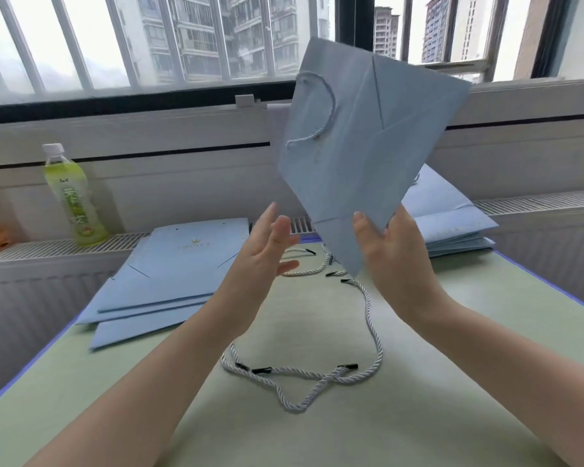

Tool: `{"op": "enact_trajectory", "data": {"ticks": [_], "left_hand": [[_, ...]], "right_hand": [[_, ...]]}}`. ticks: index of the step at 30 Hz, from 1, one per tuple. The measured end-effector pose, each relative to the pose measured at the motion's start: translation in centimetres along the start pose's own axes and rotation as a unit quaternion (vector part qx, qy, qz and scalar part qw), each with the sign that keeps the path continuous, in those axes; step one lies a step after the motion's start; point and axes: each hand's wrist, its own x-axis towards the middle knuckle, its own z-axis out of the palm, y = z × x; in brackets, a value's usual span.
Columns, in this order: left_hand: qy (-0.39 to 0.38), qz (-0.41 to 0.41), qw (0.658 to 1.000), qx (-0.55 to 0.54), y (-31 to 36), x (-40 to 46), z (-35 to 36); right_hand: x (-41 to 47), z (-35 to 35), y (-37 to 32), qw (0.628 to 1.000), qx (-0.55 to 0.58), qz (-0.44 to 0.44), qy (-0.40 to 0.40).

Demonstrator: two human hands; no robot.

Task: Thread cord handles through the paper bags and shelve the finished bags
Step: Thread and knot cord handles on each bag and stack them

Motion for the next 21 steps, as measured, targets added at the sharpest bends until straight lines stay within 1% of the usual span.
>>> {"op": "enact_trajectory", "data": {"ticks": [2,3,4,6,7,8,9,11,13,16,19,21], "left_hand": [[-0.051,0.019,0.996,-0.07,0.7,-0.1,-0.1],[-0.073,0.016,0.99,-0.122,1.0,-0.1,-0.2],[-0.092,0.006,0.979,-0.179,1.4,-0.1,-0.2],[-0.117,-0.023,0.958,-0.26,2.4,-0.2,-0.5],[-0.121,-0.039,0.951,-0.281,2.7,-0.3,-0.8],[-0.117,-0.055,0.947,-0.295,2.8,-0.2,-1.0],[-0.102,-0.07,0.943,-0.308,2.7,0.0,-1.2],[-0.044,-0.093,0.942,-0.32,1.7,0.4,-1.7],[0.017,-0.096,0.945,-0.313,1.0,0.9,-1.9],[0.085,-0.077,0.95,-0.289,0.3,1.2,-2.2],[0.136,-0.078,0.951,-0.267,-0.3,1.2,-2.1],[0.145,-0.079,0.944,-0.285,-0.7,1.3,-2.0]], "right_hand": [[0.4,-0.5,0.9,0.99,-0.105,-0.085,0.037],[0.6,-0.8,1.2,0.979,-0.157,-0.128,0.038],[0.7,-1.1,1.5,0.962,-0.214,-0.17,0.027],[1.0,-1.7,2.1,0.912,-0.327,-0.247,0.0],[1.0,-1.9,2.4,0.892,-0.363,-0.269,-0.01],[1.0,-1.9,2.7,0.884,-0.375,-0.277,-0.018],[1.0,-1.8,2.9,0.886,-0.371,-0.277,-0.021],[0.9,-1.5,3.3,0.902,-0.342,-0.264,-0.017],[0.7,-1.0,3.4,0.928,-0.291,-0.233,-0.004],[-0.1,-0.3,2.9,0.975,-0.148,-0.164,-0.004],[-1.0,0.4,1.9,0.998,-0.041,-0.051,0.001],[-0.9,0.8,1.7,0.999,-0.006,0.044,-0.031]]}}
